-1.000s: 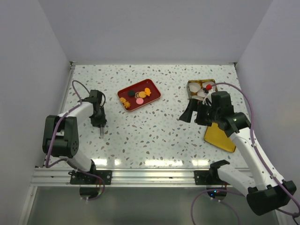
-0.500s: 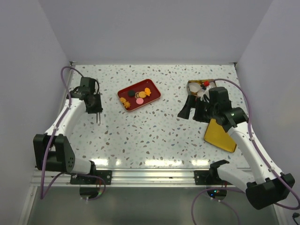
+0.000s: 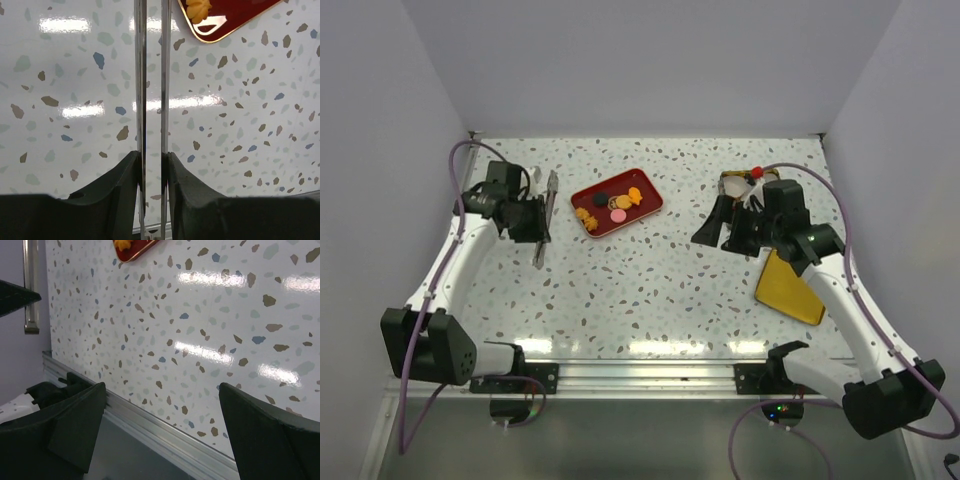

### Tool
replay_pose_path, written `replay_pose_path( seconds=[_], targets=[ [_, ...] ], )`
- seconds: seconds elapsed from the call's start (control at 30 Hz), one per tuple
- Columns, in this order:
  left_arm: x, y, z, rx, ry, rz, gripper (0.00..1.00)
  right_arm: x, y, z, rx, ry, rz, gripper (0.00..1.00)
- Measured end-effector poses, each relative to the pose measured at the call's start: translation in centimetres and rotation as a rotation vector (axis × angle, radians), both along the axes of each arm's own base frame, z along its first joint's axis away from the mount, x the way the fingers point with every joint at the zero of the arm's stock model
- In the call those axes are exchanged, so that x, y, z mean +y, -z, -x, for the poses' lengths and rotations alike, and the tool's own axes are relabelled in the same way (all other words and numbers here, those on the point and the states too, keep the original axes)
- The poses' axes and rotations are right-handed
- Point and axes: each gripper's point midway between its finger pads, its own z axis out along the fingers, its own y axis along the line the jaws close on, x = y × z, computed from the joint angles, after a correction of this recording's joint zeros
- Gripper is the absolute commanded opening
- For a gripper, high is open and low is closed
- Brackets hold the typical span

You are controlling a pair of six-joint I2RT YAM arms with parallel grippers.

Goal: Pack the cookies

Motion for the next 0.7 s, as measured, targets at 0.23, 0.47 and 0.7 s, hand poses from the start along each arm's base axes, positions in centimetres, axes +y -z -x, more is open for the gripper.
replay_pose_path(
  seconds=[0.23,0.47,0.7],
  targets=[
    [-3.7,-1.1,1.3,-0.017,0.122,0.010,0.33,1.6,-0.5,-1.1,0.027,-0.009,-0.082,0.99],
    [-4.0,-1.7,1.4,-0.019,0.127,-0.001,0.32,1.8,-1.0,-1.4,0.020,0.002,-0.105,0.99],
    [-4.2,-2.2,-0.1,-0.034,0.133,-0.009,0.35,1.5,-2.5,-0.4,-0.026,0.009,-0.124,0.99]
  ],
)
